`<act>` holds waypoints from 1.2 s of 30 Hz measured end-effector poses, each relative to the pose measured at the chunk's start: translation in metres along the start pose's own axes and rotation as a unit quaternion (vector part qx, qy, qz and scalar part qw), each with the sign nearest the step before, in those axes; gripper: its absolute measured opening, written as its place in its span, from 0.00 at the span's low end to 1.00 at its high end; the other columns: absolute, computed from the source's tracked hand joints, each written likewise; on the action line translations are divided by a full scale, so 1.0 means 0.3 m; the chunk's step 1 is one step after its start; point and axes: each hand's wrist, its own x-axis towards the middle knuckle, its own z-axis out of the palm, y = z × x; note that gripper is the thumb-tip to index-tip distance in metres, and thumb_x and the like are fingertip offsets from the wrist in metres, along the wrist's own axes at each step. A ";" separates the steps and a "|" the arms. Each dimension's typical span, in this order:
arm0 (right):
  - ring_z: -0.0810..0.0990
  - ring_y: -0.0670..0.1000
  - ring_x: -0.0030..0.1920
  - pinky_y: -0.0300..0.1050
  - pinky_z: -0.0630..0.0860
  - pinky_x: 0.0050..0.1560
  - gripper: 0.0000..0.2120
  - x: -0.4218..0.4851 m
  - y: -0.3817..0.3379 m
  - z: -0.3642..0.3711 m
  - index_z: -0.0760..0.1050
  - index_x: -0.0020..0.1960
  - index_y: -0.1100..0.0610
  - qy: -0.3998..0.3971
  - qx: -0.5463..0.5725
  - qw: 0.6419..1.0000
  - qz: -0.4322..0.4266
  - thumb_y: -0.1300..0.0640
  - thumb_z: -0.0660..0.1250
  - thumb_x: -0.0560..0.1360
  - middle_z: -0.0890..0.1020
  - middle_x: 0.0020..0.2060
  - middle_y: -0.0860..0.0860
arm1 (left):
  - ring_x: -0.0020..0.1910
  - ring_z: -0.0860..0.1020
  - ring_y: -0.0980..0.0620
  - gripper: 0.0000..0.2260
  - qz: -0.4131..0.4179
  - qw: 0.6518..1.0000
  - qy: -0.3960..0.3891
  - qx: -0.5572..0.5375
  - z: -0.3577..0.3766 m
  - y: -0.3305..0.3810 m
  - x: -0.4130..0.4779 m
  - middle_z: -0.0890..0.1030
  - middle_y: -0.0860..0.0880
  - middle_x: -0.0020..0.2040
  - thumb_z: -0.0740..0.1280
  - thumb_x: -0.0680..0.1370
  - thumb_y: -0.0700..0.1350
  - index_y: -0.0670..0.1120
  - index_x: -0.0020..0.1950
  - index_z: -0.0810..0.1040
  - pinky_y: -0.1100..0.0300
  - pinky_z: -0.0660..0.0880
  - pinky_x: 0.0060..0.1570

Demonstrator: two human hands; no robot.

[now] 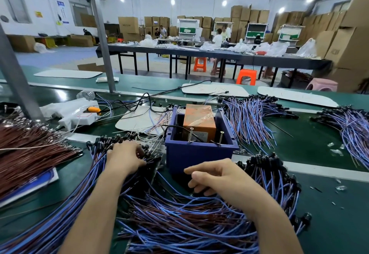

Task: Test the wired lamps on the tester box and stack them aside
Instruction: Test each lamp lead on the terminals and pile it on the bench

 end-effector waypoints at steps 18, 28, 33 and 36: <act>0.81 0.40 0.51 0.38 0.79 0.51 0.12 0.000 -0.021 0.003 0.83 0.49 0.42 0.100 0.090 0.986 -0.096 0.56 0.64 0.79 0.84 0.47 0.40 | 0.28 0.79 0.56 0.06 0.085 0.867 0.200 -0.448 -0.147 0.090 -0.081 0.84 0.49 0.38 0.68 0.77 0.40 0.50 0.43 0.74 0.62 0.74 0.30; 0.84 0.52 0.42 0.41 0.82 0.44 0.10 -0.008 -0.052 -0.027 0.83 0.44 0.60 0.245 0.440 0.853 -0.138 0.66 0.63 0.75 0.86 0.41 0.56 | 0.23 0.71 0.56 0.04 0.264 0.839 -0.127 -0.459 -0.097 0.311 -0.250 0.84 0.47 0.35 0.66 0.78 0.40 0.41 0.47 0.78 0.68 0.67 0.23; 0.82 0.49 0.35 0.44 0.83 0.43 0.11 -0.013 -0.020 -0.081 0.76 0.41 0.60 0.385 0.503 0.768 -0.098 0.72 0.61 0.76 0.79 0.38 0.55 | 0.24 0.67 0.55 0.05 0.235 0.858 -0.129 -0.438 -0.117 0.223 -0.190 0.84 0.46 0.34 0.70 0.75 0.41 0.45 0.40 0.82 0.69 0.63 0.23; 0.80 0.48 0.35 0.38 0.81 0.38 0.13 -0.019 0.012 -0.111 0.73 0.39 0.57 0.430 0.480 0.759 -0.088 0.73 0.62 0.76 0.78 0.38 0.54 | 0.29 0.73 0.56 0.04 0.203 0.881 -0.117 -0.411 -0.141 0.144 -0.158 0.84 0.45 0.35 0.72 0.73 0.42 0.45 0.38 0.83 0.70 0.68 0.27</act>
